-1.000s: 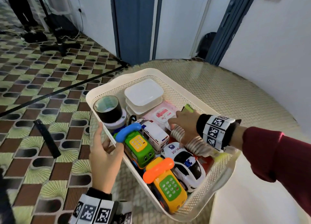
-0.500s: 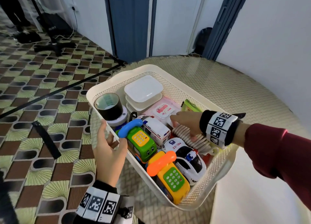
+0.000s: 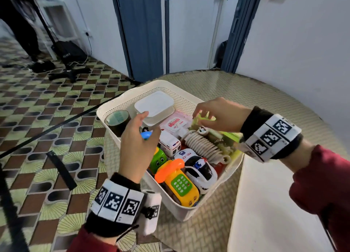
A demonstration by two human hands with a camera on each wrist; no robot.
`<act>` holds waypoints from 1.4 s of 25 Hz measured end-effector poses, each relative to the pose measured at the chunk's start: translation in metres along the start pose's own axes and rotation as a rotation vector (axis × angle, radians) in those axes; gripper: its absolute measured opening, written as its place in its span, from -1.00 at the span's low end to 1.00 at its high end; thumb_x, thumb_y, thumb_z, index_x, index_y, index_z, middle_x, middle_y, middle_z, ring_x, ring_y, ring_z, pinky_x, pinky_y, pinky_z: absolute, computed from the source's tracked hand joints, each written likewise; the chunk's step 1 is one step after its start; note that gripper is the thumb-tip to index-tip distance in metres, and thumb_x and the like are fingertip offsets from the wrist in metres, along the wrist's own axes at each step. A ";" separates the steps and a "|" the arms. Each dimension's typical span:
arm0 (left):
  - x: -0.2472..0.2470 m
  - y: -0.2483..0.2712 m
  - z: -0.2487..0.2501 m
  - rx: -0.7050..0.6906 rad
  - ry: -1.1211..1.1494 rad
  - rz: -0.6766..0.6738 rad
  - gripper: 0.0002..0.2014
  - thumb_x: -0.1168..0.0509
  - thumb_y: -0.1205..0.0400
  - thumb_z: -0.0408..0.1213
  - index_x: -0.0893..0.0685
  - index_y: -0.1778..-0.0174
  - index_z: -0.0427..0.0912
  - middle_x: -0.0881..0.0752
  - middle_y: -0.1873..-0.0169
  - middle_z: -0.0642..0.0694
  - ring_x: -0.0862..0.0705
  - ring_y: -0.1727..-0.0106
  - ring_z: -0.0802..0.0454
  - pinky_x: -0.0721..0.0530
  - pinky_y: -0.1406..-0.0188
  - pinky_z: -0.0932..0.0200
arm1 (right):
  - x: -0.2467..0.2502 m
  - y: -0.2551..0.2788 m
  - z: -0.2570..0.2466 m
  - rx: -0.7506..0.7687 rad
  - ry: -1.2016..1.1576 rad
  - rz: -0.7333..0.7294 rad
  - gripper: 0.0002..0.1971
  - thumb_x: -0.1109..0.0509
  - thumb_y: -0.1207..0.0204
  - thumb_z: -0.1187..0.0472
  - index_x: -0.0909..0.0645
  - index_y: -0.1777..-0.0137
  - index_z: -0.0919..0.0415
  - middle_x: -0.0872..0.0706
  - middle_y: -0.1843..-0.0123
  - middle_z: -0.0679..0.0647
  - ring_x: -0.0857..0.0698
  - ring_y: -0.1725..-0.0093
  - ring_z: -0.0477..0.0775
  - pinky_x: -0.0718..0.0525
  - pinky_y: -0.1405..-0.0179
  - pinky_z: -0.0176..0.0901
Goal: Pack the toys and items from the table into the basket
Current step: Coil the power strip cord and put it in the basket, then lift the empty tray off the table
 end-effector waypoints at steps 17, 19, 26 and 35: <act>-0.233 0.257 0.021 0.355 -0.139 -0.277 -0.76 -0.29 -0.59 -0.20 -0.59 -0.16 -0.13 -0.64 0.21 0.02 -0.67 0.04 -0.08 -0.62 -0.02 0.05 | -0.171 0.337 0.129 -0.534 -0.436 0.223 -0.79 -0.33 -0.50 0.29 -0.69 0.06 -0.06 -0.77 0.08 -0.06 -0.57 0.27 -0.14 -0.51 0.13 -0.20; -0.247 0.291 -0.007 0.432 -0.272 -0.322 -0.67 -0.31 -0.57 -0.14 -0.55 -0.24 -0.14 -0.67 0.00 -0.12 -0.65 -0.09 -0.13 -0.60 -0.11 0.02 | -0.211 0.369 0.139 -0.706 -0.462 0.138 -0.64 -0.33 -0.49 0.31 -0.56 -0.28 0.09 -0.66 -0.20 0.14 -0.58 -0.02 0.05 -0.51 -0.08 -0.14; -0.252 0.375 -0.049 0.642 -0.269 -0.223 -0.38 -0.43 -0.53 -0.12 -0.34 -0.40 -0.28 -0.55 -0.31 -0.26 -0.57 -0.28 -0.23 -0.51 -0.15 0.05 | -0.293 0.434 0.131 -1.088 -0.812 0.132 -0.29 -0.32 -0.41 0.56 -0.12 -0.54 0.46 -0.41 -0.43 0.44 -0.40 -0.44 0.37 -0.34 -0.43 0.03; -0.232 0.431 -0.080 0.821 0.262 -0.045 0.03 -0.42 -0.43 -0.67 0.10 -0.66 -0.17 -0.44 -0.36 -0.15 -0.46 -0.31 0.02 -0.38 -0.32 0.20 | -0.334 0.438 0.051 -1.033 -1.020 0.107 -0.30 -0.57 -0.27 0.45 -0.15 -0.22 0.21 -0.56 -0.20 0.28 -0.63 -0.19 0.31 -0.66 -0.22 0.12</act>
Point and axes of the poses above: each hand's wrist, its own y-axis away from the middle knuckle, its own x-axis out of the back of the hand, z = x × y, the point moved 3 cm from there along -y, towards the middle knuckle
